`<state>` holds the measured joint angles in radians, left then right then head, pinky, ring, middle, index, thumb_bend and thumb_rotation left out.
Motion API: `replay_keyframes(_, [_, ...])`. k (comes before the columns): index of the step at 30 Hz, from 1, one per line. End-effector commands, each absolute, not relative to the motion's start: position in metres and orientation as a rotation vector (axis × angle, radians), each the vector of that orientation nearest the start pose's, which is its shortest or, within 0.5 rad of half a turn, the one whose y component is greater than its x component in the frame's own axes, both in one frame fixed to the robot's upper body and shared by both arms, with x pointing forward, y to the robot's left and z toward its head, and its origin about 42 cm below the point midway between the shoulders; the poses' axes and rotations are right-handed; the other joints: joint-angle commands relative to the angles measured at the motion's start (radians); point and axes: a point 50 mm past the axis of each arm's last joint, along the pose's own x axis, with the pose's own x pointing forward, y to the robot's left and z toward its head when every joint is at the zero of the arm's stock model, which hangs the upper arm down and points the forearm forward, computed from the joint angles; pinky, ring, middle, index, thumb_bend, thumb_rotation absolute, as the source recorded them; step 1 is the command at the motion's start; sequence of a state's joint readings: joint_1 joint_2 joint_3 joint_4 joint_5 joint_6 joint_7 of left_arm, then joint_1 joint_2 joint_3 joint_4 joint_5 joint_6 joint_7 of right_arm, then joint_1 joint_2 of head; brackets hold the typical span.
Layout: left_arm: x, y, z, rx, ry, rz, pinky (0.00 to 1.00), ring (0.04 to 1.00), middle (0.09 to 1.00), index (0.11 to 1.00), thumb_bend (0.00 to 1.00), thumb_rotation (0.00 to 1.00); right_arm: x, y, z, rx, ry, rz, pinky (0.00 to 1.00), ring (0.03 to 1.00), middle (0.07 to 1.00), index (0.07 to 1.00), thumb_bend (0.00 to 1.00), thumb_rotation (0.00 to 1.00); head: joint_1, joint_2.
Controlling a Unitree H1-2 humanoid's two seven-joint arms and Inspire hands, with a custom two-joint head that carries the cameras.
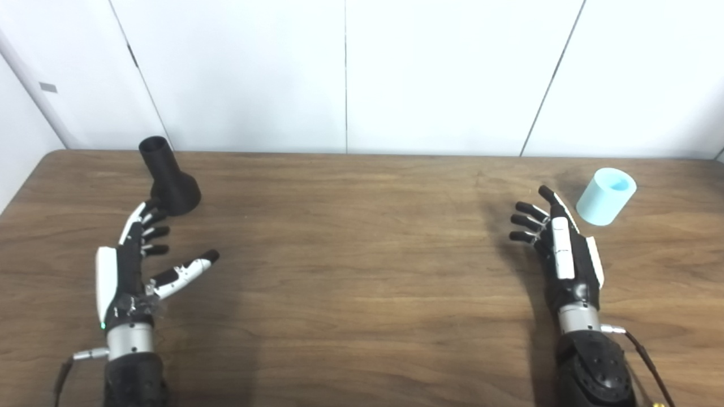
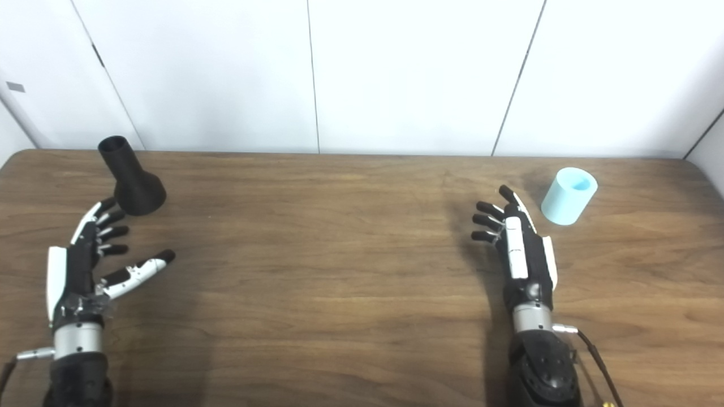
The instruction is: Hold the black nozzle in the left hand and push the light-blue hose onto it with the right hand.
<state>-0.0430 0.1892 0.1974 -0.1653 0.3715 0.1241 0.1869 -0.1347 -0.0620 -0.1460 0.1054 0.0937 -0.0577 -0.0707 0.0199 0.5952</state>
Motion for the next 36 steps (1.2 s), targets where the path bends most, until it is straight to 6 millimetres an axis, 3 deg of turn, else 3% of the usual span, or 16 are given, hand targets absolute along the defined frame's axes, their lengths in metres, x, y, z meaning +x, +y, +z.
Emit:
replay_keyframes(1, [0.297, 0.335, 0.199, 0.626, -0.212, 0.459, 0.67, 0.765, 0.832, 0.889, 0.91, 0.15, 0.308, -0.265, 0.09, 0.068, -0.018, -0.192, 0.57, 0.693, 0.724, 0.888, 0.34, 0.9, 0.001, 0.003])
replay_keyframes(5, [0.305, 0.346, 0.218, 0.696, -0.195, 0.48, 0.68, 0.769, 0.834, 0.869, 0.94, 0.17, 0.308, -0.266, 0.091, 0.062, -0.015, -0.193, 0.6, 0.7, 0.721, 0.892, 0.35, 0.9, 0.008, 0.004])
replay_keyframes(10, [0.315, 0.361, 0.232, 0.734, -0.153, 0.489, 0.73, 0.868, 0.893, 0.873, 0.95, 0.13, 0.308, -0.267, 0.089, 0.055, -0.021, -0.204, 0.57, 0.686, 0.714, 0.893, 0.36, 0.86, 0.024, 0.001])
replay_keyframes(14, [0.325, 0.369, 0.241, 0.772, -0.115, 0.494, 0.77, 0.92, 0.924, 0.891, 0.94, 0.14, 0.309, -0.274, 0.087, 0.044, -0.027, -0.192, 0.58, 0.691, 0.716, 0.908, 0.36, 0.86, 0.083, -0.004])
replay_keyframes(19, [0.337, 0.371, 0.235, 0.78, -0.082, 0.51, 0.83, 0.933, 0.919, 0.894, 0.93, 0.12, 0.309, -0.285, 0.085, 0.056, -0.021, -0.182, 0.65, 0.718, 0.72, 0.913, 0.34, 0.88, 0.163, -0.021])
replay_keyframes(27, [0.356, 0.366, 0.224, 0.784, -0.053, 0.493, 0.7, 0.877, 0.909, 0.888, 1.0, 0.19, 0.309, -0.301, 0.08, 0.068, -0.013, -0.198, 0.66, 0.719, 0.733, 0.904, 0.34, 0.86, 0.252, -0.039])
replay_keyframes(36, [0.377, 0.356, 0.22, 0.838, -0.044, 0.472, 0.72, 0.892, 0.932, 0.921, 1.0, 0.21, 0.308, -0.306, 0.089, 0.068, -0.023, -0.206, 0.62, 0.696, 0.727, 0.887, 0.33, 0.85, 0.314, -0.048])
